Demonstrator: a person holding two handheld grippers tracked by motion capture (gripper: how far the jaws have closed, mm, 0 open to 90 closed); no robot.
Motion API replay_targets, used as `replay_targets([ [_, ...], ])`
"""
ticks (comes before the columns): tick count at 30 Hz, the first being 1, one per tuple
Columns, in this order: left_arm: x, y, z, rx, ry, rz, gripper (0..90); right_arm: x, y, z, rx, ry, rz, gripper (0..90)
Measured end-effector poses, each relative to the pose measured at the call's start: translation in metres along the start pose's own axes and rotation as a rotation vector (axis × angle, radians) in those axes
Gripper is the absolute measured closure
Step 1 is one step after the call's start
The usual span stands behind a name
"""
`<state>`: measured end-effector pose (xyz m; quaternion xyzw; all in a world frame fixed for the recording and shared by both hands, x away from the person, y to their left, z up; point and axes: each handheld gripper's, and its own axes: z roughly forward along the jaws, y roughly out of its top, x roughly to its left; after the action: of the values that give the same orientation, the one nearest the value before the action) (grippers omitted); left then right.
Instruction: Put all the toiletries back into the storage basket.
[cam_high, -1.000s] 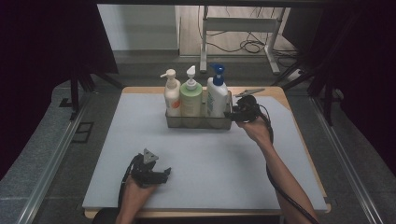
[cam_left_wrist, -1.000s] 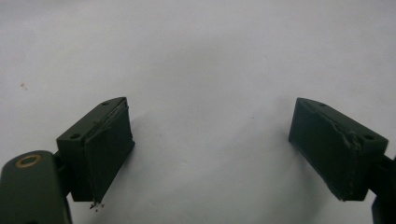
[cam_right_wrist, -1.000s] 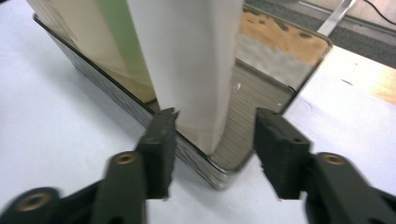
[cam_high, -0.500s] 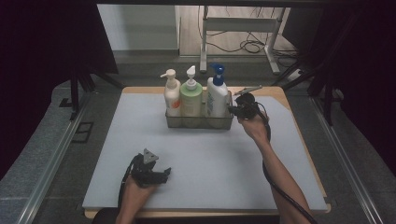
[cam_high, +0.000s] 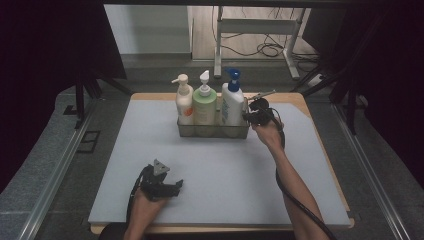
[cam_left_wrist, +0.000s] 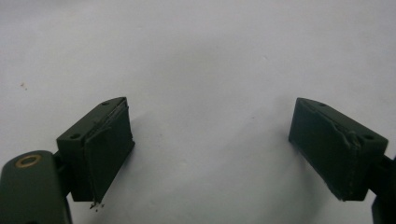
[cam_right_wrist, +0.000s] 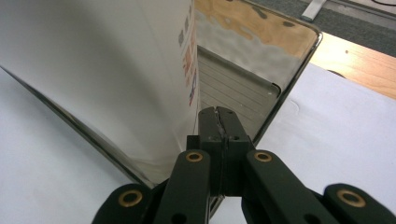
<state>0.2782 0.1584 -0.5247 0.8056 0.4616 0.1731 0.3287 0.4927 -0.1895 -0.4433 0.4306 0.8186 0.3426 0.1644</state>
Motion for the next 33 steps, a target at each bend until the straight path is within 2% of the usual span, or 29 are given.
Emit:
replay_targets([
  [10,0.000,0.000,0.000,0.000,0.000,0.000,12.9,0.001,0.002,0.009,0.012,0.021,0.005,89.9],
  [24,0.000,0.000,0.000,0.000,0.000,-0.001,12.9,0.002,0.002,0.014,0.026,0.014,0.005,89.9],
  [33,0.000,0.000,0.000,0.000,0.000,-0.001,12.9,0.010,0.004,0.019,0.033,0.025,-0.014,89.8],
])
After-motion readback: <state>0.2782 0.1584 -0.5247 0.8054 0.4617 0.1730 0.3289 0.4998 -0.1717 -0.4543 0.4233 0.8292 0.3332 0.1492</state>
